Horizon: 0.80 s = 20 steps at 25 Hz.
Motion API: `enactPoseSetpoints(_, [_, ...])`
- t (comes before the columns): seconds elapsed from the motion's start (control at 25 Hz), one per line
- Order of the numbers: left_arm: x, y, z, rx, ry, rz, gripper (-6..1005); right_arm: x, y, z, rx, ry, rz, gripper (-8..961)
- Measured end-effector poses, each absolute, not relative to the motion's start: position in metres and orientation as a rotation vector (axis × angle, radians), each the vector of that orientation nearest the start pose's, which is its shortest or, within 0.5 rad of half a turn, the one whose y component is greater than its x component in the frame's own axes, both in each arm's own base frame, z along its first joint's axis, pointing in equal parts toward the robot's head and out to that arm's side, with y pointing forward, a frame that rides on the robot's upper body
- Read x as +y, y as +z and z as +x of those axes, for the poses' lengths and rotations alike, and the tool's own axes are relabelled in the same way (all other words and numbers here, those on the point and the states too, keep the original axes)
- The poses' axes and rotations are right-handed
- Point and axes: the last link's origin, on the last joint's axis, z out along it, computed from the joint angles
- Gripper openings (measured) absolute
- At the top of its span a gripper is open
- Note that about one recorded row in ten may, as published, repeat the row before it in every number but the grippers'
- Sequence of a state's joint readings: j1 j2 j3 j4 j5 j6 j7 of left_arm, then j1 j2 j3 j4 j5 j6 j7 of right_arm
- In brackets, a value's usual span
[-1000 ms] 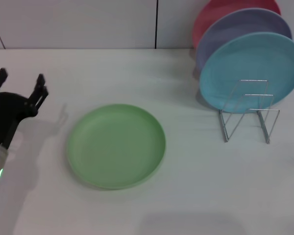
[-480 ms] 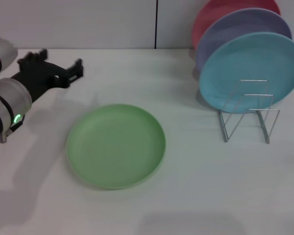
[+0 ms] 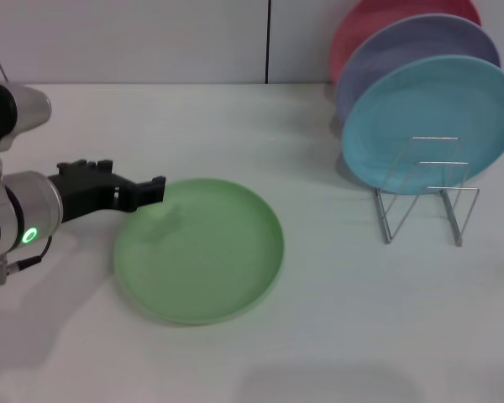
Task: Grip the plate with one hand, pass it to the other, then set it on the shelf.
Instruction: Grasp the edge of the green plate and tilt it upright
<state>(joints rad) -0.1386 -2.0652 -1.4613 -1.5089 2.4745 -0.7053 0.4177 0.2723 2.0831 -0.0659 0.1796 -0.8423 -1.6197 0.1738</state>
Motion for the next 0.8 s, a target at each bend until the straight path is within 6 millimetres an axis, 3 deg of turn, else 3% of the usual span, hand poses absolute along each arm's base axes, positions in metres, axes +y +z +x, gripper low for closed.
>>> enactPoseSetpoints(0.36, [0.335, -0.016, -0.238, -1.021, 0.000, -2.143, 855, 0.226, 0.052, 0.391, 0.575, 0.726, -0.915, 700])
enactPoseSetpoints(0.8, [0.330, -0.022, -0.238, -1.047, 0.056, -2.168, 854, 0.226, 0.052, 0.391, 0.576, 0.725, -0.916, 700])
